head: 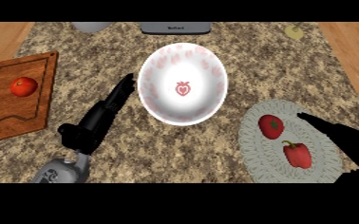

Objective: Pick the bell pepper from the placemat and place it in the bowl

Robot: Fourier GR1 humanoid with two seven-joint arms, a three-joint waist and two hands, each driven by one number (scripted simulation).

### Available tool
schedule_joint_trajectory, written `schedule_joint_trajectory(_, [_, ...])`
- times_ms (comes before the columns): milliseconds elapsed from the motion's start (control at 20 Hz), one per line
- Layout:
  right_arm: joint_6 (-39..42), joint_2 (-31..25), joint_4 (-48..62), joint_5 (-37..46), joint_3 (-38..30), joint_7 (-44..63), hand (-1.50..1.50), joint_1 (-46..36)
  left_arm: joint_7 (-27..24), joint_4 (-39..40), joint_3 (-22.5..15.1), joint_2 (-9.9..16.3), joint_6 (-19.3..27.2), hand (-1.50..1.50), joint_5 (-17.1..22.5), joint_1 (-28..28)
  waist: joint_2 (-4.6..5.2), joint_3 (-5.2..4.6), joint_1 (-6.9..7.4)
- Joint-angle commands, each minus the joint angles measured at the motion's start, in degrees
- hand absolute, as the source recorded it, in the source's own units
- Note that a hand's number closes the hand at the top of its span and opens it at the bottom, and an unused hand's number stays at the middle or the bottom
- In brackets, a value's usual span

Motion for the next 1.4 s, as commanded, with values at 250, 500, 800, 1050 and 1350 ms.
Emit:
schedule_joint_trajectory(250, [-4.33,6.71,-1.18,14.02,0.22,-4.77,-1.5,4.26,-2.26,4.44,1.99,-4.14,-2.04,0.0,-4.68,0.46,-0.01,0.02,-0.24])
schedule_joint_trajectory(500, [-6.47,8.6,-0.25,19.93,-0.49,-8.56,-1.5,4.29,2.37,1.59,5.67,-3.33,-4.6,0.0,-3.44,-2.37,0.0,0.03,-0.13])
schedule_joint_trajectory(800, [-13.49,11.34,4.15,29.67,0.46,-14.15,-1.5,9.01,-0.75,2.07,5.13,-5.77,-4.97,0.0,-5.91,1.03,0.01,0.03,-0.12])
schedule_joint_trajectory(1050, [-11.52,14.22,4.89,31.03,-1.14,-12.73,-1.5,9.37,2.36,-2.12,8.47,-5.16,-6.82,0.0,-5.56,1.82,-0.02,0.02,-0.13])
schedule_joint_trajectory(1350, [-9.36,16.44,17.12,32.03,-3.23,-16.79,-1.5,0.33,1.14,4.99,10.01,-8.47,-8.49,0.0,-6.91,-3.03,0.07,0.02,-0.06])
